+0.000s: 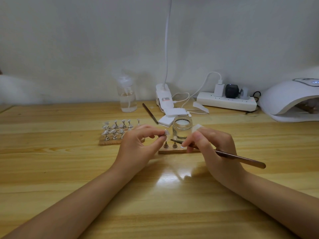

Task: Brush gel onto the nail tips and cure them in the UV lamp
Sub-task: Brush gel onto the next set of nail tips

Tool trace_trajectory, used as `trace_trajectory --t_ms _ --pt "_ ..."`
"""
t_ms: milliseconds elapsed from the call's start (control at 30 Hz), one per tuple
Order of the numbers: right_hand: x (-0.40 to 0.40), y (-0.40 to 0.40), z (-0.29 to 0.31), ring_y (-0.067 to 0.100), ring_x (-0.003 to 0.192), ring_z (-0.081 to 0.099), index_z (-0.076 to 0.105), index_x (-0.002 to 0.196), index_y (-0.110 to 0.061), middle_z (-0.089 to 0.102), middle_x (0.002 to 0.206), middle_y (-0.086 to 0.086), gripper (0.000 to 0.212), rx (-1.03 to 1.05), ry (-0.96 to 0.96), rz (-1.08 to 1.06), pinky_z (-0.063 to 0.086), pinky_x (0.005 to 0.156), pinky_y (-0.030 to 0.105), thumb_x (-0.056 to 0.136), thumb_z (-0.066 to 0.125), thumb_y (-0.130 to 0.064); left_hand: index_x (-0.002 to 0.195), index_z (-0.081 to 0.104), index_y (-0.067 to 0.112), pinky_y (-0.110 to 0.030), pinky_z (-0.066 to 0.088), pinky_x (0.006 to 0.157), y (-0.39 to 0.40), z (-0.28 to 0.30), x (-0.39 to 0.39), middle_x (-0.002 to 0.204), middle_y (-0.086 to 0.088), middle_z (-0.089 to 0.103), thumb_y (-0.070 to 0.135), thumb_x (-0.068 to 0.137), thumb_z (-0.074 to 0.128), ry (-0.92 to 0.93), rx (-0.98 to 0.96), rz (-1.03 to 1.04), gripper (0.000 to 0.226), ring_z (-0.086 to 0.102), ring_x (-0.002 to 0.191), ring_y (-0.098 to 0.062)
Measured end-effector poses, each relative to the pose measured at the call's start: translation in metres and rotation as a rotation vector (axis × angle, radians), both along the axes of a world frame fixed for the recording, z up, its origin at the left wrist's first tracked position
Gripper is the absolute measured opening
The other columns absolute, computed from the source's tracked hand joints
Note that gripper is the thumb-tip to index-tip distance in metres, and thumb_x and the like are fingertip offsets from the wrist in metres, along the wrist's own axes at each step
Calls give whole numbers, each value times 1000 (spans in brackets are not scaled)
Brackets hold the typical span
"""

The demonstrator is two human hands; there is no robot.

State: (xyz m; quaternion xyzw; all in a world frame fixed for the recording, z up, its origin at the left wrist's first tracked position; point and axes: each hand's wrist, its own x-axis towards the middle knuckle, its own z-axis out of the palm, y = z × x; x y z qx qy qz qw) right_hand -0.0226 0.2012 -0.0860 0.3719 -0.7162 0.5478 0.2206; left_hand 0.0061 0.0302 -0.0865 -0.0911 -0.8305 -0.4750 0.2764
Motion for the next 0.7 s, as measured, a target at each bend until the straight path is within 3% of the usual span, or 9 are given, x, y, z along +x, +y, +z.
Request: trace_trajectory --t_ms 67,167,400,500,700 --pt "0 1 0 5 59 59 62 66 -28 59 57 -11 29 -25 -20 6 47 58 24 85 40 -33 80 69 30 -11 41 68 0 0 -1 78 16 66 9 75 72 2 7 -6 22 55 74 -1" --pt "0 0 1 12 64 60 66 69 -24 63 62 -5 30 -31 -63 -14 47 61 36 83 42 -34 81 71 25 -21 45 71 -1 -1 -2 79 13 68 8 74 72 23 25 -22 19 58 75 -6" --pt "2 -2 1 10 69 61 68 77 -22 66 69 -6 32 45 -93 4 47 61 35 85 41 -38 86 71 22 -32 49 75 -1 -2 -3 78 10 69 6 72 73 63 8 -36 21 63 77 -15" --pt "2 -1 1 6 68 62 66 73 -24 65 64 -3 33 0 -104 40 47 58 27 85 39 -37 88 72 18 -35 49 78 -1 -2 -4 79 7 70 6 71 73 65 4 -33 21 64 80 -18" --pt "2 1 -1 -2 59 58 66 71 -12 62 60 -4 38 -90 -94 107 39 59 8 86 36 -30 85 73 17 -32 49 79 -1 -2 -4 79 11 69 7 71 74 53 12 -42 16 63 79 -12"
